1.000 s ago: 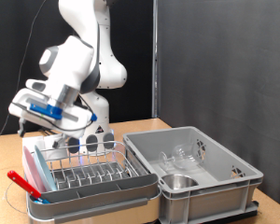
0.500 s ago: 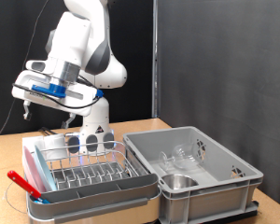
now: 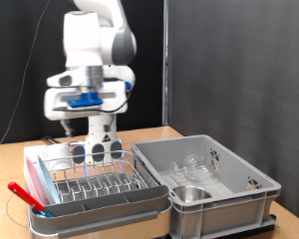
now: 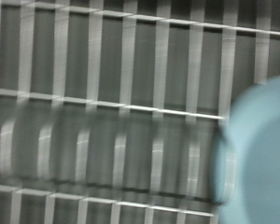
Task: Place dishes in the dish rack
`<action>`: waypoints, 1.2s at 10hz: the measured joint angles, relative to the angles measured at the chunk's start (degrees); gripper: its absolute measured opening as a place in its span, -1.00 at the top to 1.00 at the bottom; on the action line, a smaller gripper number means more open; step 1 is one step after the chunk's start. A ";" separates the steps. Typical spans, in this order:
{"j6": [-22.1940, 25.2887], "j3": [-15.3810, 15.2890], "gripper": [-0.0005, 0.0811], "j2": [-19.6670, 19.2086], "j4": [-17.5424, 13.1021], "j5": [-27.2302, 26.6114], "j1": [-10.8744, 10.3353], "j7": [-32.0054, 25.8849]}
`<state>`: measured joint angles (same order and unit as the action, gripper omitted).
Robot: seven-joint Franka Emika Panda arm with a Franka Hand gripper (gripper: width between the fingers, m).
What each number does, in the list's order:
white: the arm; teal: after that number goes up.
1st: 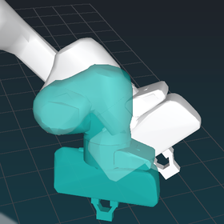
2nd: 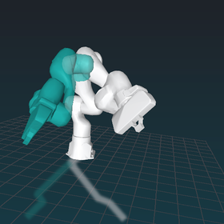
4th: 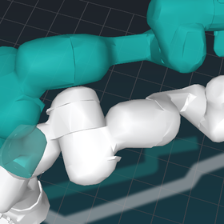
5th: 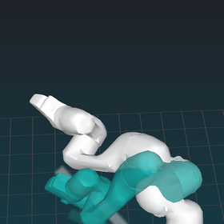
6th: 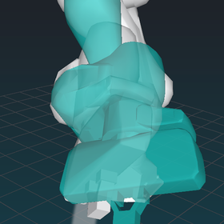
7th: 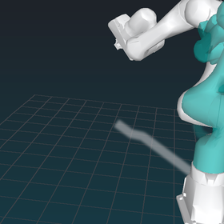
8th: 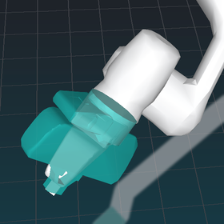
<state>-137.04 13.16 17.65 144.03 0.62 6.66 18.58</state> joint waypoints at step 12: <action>8.29 -10.72 -1.00 -3.28 -3.75 -12.39 -8.81 4.39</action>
<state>-128.76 2.44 14.38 140.28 -11.77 -2.15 22.97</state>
